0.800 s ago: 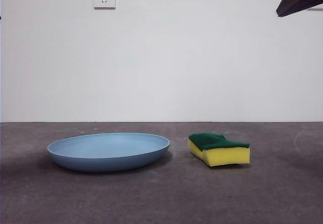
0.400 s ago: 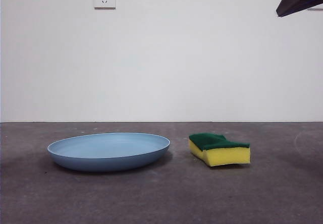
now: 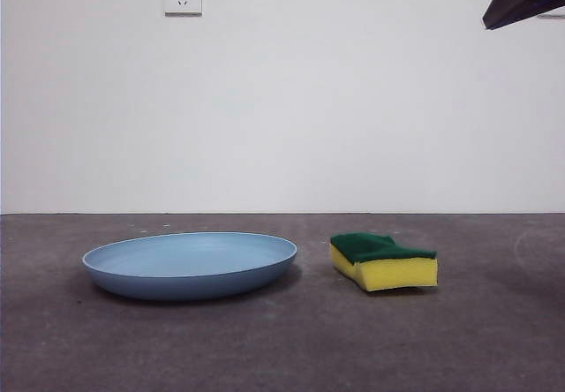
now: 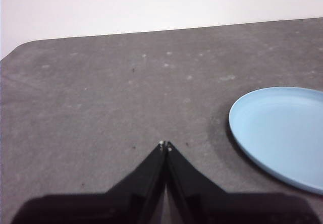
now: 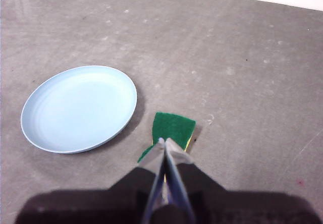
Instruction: Pick up the plate,pick up the cloth,clean the plate with the cloth
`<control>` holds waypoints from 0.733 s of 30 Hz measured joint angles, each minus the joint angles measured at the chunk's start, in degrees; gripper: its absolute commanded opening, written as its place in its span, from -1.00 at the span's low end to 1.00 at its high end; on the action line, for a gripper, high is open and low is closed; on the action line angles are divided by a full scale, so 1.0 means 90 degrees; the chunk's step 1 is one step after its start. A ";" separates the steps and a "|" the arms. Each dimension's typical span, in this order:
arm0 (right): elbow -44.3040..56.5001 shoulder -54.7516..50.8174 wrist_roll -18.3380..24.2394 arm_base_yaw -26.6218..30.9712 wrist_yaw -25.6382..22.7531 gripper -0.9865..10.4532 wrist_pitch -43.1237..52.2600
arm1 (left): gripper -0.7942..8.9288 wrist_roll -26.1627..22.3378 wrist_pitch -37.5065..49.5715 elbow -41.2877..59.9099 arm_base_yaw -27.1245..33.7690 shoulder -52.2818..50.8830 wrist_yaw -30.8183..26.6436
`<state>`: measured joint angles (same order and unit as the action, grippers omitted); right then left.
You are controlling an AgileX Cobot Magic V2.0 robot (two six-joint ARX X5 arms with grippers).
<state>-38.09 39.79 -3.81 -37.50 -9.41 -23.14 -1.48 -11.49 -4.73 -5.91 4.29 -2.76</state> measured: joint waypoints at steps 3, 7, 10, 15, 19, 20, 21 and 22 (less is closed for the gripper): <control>0.0000 0.0000 0.0000 0.0000 0.0000 -0.82 0.0000 | -0.84 0.0002 0.0002 0.0192 0.0068 -0.0262 0.0000; 0.0000 -0.0002 0.0000 0.0000 0.0000 -0.82 0.0002 | -0.84 0.0002 0.0019 0.0330 0.0119 -0.0447 -0.0005; 0.0000 0.0000 0.0000 0.0000 0.0000 -0.82 0.0002 | -0.84 0.0002 -0.0036 0.0364 0.0153 -0.0447 -0.0005; 0.0000 0.0000 0.0000 0.0000 0.0000 -0.82 0.0002 | -0.84 0.0002 -0.0034 0.0364 0.0153 -0.0447 0.0019; 0.0000 0.0000 0.0000 0.0000 0.0000 -0.82 0.0002 | -0.84 0.0002 -0.0034 0.0364 0.0153 -0.0447 0.0017; 0.0000 0.0000 0.0000 0.0000 0.0000 -0.82 0.0002 | -0.84 0.0002 -0.0034 0.0364 0.0153 -0.0449 0.0017; 0.0000 0.0000 0.0000 0.0000 0.0000 -0.82 0.0002 | -0.84 0.0002 -0.0034 0.0364 0.0153 -0.0449 0.0017; 0.0000 0.0000 0.0000 0.0000 0.0000 -0.82 0.0002 | -0.84 0.0002 -0.0034 0.0364 0.0153 -0.0449 0.0017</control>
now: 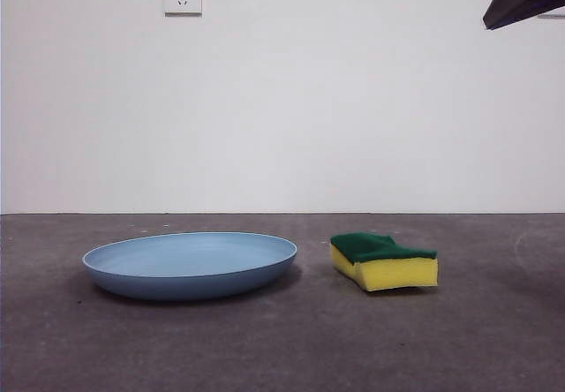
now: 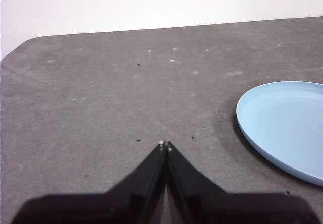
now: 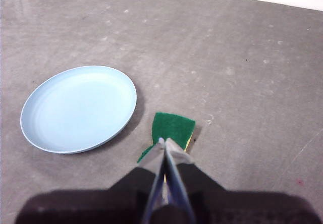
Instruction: Pick up the plate,pick up the cloth,clean the plate with the cloth
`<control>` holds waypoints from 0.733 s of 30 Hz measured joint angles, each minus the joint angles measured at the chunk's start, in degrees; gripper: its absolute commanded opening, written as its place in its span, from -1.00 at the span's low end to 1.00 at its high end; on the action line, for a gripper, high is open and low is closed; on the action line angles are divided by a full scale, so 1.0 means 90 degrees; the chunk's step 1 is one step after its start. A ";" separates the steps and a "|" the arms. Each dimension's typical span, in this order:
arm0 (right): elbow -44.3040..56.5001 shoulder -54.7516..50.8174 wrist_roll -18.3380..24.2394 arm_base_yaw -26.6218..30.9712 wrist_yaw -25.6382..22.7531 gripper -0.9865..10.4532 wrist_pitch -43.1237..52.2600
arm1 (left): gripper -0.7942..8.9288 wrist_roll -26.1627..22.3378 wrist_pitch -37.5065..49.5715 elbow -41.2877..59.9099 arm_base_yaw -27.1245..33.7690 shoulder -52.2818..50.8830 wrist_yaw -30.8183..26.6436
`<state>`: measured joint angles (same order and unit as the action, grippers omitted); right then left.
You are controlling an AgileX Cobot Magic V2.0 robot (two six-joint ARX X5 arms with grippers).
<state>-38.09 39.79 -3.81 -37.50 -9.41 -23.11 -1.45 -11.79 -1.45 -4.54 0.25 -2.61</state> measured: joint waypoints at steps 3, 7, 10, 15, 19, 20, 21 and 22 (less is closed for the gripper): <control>0.0000 0.0000 0.0000 0.0000 0.0000 -0.82 0.0000 | -0.84 0.0000 0.0000 0.0000 0.0000 0.0000 0.0000; 0.0000 0.0000 0.0000 0.0000 0.0000 -0.82 0.0000 | -0.84 0.0000 0.0000 0.0000 0.0000 0.0002 0.0000; 0.0000 0.0000 0.0000 0.0000 0.0000 -0.82 0.0000 | -0.84 0.0000 0.0000 0.0000 0.0000 0.0000 0.0000; 0.0000 -0.0051 0.0109 0.0005 -0.0036 -0.82 -0.0046 | -0.84 0.0000 0.0000 0.0000 0.0000 0.0000 0.0000; 0.0000 -0.0476 0.0716 0.0384 -0.0245 -0.82 -0.0044 | -0.84 0.0000 0.0000 0.0000 0.0000 0.0002 0.0000; 0.0000 -0.0588 0.0801 0.0551 -0.0238 -0.82 0.0000 | -0.84 0.0000 0.0000 0.0000 0.0000 0.0000 0.0000; 0.0007 -0.0695 0.0865 0.0750 -0.0189 -0.82 0.0073 | -0.84 0.0000 0.0000 0.0000 0.0000 0.0002 0.0000; 0.0056 -0.0860 0.0928 0.1064 -0.0027 -0.82 0.0245 | -0.84 0.0000 0.0000 0.0000 0.0000 0.0002 0.0000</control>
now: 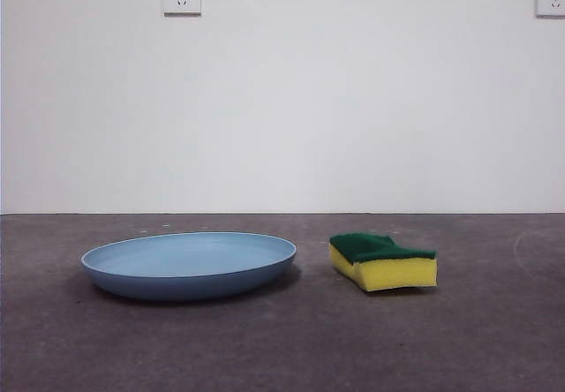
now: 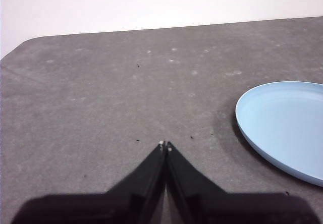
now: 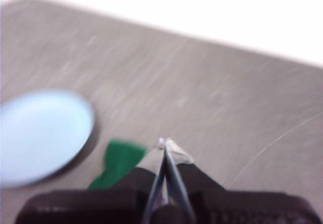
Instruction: Pick up the plate,pick up the cloth,clean the plate with the cloth
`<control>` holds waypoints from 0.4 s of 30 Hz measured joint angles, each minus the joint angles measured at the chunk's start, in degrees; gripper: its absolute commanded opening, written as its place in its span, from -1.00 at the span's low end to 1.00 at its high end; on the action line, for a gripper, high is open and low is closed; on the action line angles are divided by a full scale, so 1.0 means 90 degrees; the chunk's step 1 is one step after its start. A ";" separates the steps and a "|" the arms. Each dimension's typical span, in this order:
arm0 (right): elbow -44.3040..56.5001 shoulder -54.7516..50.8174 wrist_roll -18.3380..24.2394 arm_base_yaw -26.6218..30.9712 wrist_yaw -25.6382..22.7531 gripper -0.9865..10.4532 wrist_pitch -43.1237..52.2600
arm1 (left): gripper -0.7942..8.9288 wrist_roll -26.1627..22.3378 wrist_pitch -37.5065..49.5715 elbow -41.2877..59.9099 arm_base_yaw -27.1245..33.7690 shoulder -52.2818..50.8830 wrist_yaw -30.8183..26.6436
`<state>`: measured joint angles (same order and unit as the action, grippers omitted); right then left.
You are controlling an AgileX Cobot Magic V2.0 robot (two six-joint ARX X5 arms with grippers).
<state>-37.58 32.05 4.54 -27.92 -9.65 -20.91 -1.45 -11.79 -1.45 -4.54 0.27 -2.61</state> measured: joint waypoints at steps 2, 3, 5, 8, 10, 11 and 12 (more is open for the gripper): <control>0.0175 -0.0301 0.0061 0.0551 0.0449 -0.82 0.0221 | -0.84 0.0000 0.0000 0.0000 0.0000 0.0000 0.0000; 0.0367 -0.0539 0.0085 0.0954 0.0811 -0.82 0.0367 | -0.84 0.0000 0.0000 0.0000 0.0000 0.0000 0.0000; 0.0704 -0.0918 0.0102 0.1547 0.1326 -0.82 0.0585 | -0.84 0.0000 0.0000 0.0000 0.0000 -0.0002 0.0000; 0.1275 -0.1542 0.0095 0.2297 0.1664 -0.82 0.0850 | -0.84 0.0000 0.0000 0.0000 0.0000 0.0000 0.0000; 0.1702 -0.1914 0.0092 0.2540 0.1673 -0.82 0.1073 | -0.84 0.0000 0.0000 0.0000 0.0000 0.0000 0.0000; 0.1897 -0.2050 0.0092 0.2599 0.1673 -0.82 0.1166 | -0.84 0.0000 0.0000 0.0000 0.0000 -0.0002 0.0000; 0.2174 -0.2220 0.0090 0.2637 0.1676 -0.82 0.1324 | -0.84 0.0000 0.0000 0.0000 0.0000 0.0000 0.0000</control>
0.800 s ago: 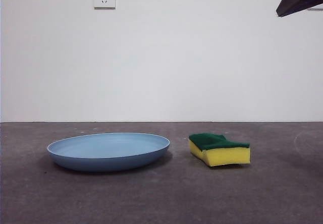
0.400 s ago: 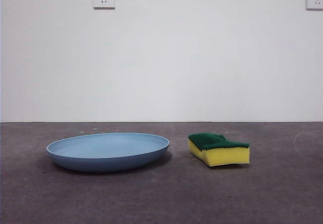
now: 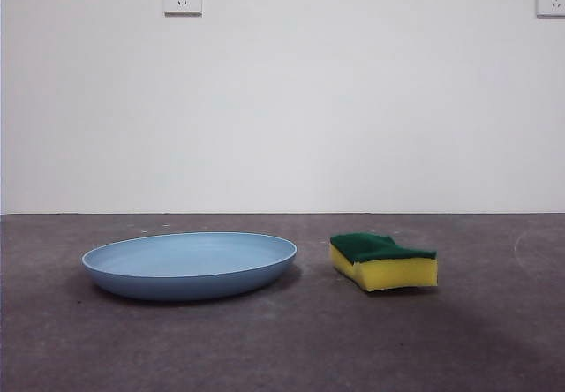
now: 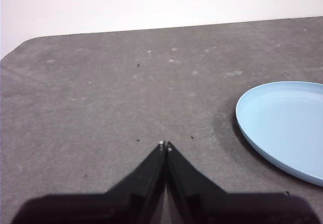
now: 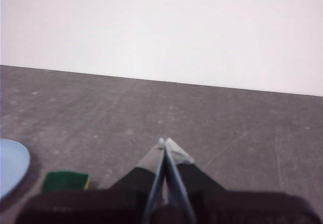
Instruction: Pick up the plate,pick up the cloth,clean the plate with the cloth
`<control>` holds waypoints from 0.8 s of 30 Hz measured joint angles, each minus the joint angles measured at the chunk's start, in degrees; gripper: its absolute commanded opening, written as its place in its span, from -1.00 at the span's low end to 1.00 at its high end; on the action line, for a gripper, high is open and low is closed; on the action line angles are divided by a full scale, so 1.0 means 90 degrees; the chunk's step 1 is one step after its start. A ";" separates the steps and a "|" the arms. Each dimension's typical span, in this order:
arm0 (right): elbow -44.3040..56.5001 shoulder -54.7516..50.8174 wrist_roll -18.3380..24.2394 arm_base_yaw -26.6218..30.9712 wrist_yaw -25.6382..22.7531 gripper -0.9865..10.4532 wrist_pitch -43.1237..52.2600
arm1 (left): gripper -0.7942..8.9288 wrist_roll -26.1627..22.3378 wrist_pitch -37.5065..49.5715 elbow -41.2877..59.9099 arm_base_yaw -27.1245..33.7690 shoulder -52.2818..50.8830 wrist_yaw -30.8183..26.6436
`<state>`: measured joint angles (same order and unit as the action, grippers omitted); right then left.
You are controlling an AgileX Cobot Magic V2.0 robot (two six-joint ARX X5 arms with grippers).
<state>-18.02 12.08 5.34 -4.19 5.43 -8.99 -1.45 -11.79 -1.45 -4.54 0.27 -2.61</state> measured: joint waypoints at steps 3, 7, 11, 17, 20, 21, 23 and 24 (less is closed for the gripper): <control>0.0707 -0.0381 -0.0075 0.0005 0.0015 -0.82 0.0447 | -0.84 0.0000 0.0000 0.0000 0.0000 0.0000 0.0000; 0.1438 -0.0767 -0.0340 0.0005 0.0019 -0.82 0.0716 | -0.84 0.0000 0.0000 0.0000 0.0000 0.0000 0.0000; 0.1795 -0.1088 -0.0573 0.0005 0.0049 -0.82 0.0646 | -0.84 0.0000 0.0000 0.0000 0.0000 0.0000 0.0000; 0.1877 -0.1316 -0.0811 0.0005 0.0063 -0.82 0.0090 | -0.84 0.0000 0.0000 0.0000 0.0000 0.0000 0.0000; 0.1885 -0.1311 -0.0971 0.0002 0.0066 -0.82 -0.0090 | -0.84 0.0000 0.0000 0.0000 0.0000 0.0000 0.0000; 0.1885 -0.1311 -0.1086 0.0002 0.0066 -0.82 -0.0087 | -0.84 0.0000 0.0000 0.0000 0.0000 0.0000 0.0000; 0.1885 -0.1287 -0.1304 0.0002 0.0058 -0.82 -0.0087 | -0.84 0.0000 0.0000 0.0000 0.0000 0.0000 0.0002; 0.1885 -0.1268 -0.1382 0.0002 0.0027 -0.82 -0.0090 | -0.84 0.0000 0.0000 0.0000 0.0000 -0.0002 0.0002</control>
<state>-1.06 0.67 -7.09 -4.16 5.67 -9.80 -1.45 -11.79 -1.45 -4.54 0.25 -2.59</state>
